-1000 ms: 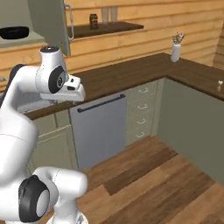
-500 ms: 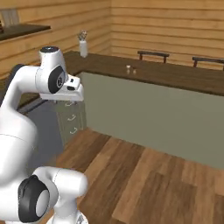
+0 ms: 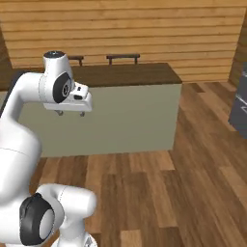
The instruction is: Gather all objects into one cabinet and sort the glasses and bowls to opposite sides.
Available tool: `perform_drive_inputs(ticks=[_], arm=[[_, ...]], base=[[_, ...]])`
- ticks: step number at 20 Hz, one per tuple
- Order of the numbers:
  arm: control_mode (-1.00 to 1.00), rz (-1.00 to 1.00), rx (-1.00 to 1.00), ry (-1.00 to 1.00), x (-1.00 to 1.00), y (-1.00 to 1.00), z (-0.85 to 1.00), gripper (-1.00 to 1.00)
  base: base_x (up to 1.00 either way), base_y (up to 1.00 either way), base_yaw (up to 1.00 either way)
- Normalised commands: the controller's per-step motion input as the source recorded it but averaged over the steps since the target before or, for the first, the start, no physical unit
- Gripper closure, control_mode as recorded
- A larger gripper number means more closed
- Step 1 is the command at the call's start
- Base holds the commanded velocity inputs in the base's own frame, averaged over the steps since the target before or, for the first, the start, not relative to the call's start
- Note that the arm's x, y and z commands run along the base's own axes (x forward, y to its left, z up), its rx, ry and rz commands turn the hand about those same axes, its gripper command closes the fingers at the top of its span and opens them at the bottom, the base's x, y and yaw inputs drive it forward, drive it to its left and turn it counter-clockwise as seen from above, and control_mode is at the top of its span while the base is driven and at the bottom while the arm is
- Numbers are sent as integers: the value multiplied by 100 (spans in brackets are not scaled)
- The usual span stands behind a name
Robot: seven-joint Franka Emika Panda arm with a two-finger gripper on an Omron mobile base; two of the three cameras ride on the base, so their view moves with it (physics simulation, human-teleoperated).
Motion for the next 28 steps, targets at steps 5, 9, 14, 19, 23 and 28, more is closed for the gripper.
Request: perform_drive_inputs(ticks=[5, 9, 14, 19, 23, 28], arm=[[100, 0, 0, 0, 0, 0, 0, -100], [100, 0, 0, 0, 0, 0, 0, -100], [100, 0, 0, 0, 0, 0, 0, -100], [100, 0, 0, 0, 0, 0, 0, -100], [100, 0, 0, 0, 0, 0, 0, -100], [100, 0, 0, 0, 0, 0, 0, -100]], base=[[11, 0, -82], [22, 0, -79], [49, 0, -73], [84, 1, -54], [94, 0, -41], [77, -44, -26]])
